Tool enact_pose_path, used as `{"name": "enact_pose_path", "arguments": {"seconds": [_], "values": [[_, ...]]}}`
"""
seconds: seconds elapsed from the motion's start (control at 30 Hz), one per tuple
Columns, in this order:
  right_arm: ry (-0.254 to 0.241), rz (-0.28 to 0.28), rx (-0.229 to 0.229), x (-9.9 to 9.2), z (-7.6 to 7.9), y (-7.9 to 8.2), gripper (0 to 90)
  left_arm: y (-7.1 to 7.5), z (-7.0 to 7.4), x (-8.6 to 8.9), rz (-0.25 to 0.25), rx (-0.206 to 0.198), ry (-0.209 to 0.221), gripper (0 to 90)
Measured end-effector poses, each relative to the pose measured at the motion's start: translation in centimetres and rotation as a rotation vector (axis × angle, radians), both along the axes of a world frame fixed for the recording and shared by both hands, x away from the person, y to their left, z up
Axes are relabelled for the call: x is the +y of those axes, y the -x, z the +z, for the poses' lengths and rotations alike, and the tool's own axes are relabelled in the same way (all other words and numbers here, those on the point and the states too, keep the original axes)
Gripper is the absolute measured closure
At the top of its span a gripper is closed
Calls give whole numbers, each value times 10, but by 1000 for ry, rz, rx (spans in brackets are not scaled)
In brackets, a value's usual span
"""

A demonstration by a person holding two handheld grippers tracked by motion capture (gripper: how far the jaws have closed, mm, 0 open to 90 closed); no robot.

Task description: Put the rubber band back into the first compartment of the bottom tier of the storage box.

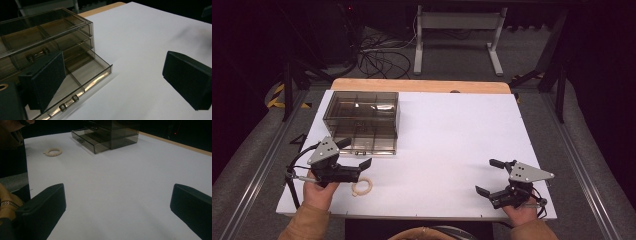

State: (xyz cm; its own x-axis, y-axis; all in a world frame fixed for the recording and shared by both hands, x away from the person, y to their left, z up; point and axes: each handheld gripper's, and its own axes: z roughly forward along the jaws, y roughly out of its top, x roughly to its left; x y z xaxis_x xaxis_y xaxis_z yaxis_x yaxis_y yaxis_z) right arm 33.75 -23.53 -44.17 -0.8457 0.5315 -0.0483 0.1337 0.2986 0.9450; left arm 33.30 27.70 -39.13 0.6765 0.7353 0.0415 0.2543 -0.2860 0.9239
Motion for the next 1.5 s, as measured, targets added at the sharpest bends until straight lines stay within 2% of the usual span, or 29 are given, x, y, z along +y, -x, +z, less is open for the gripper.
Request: {"name": "enact_pose_path", "arguments": {"seconds": [0.07,0.33,0.47,0.63,0.77,1.03,1.17,1.33,1.5], "values": [[0,0,1,0,0,0,10,0,0,1,-29,-8,-14,61],[-1,4,4,1,0,0,11,2,2,0,-36,7,-68,100],[0,7,5,1,0,0,11,2,2,-1,-57,46,-111,198],[3,10,5,1,-1,0,12,-2,1,2,-63,118,-121,246],[3,13,7,1,-1,0,13,-4,-1,3,-62,160,-147,253],[9,17,9,2,-1,0,15,-6,-4,2,-55,216,-193,262],[11,18,9,2,-1,-1,16,-7,-7,2,-50,232,-220,264],[12,20,10,1,-1,-1,18,-8,-12,0,-41,257,-271,286],[12,23,11,1,-1,-1,18,-9,-17,0,-38,300,-279,291]]}}
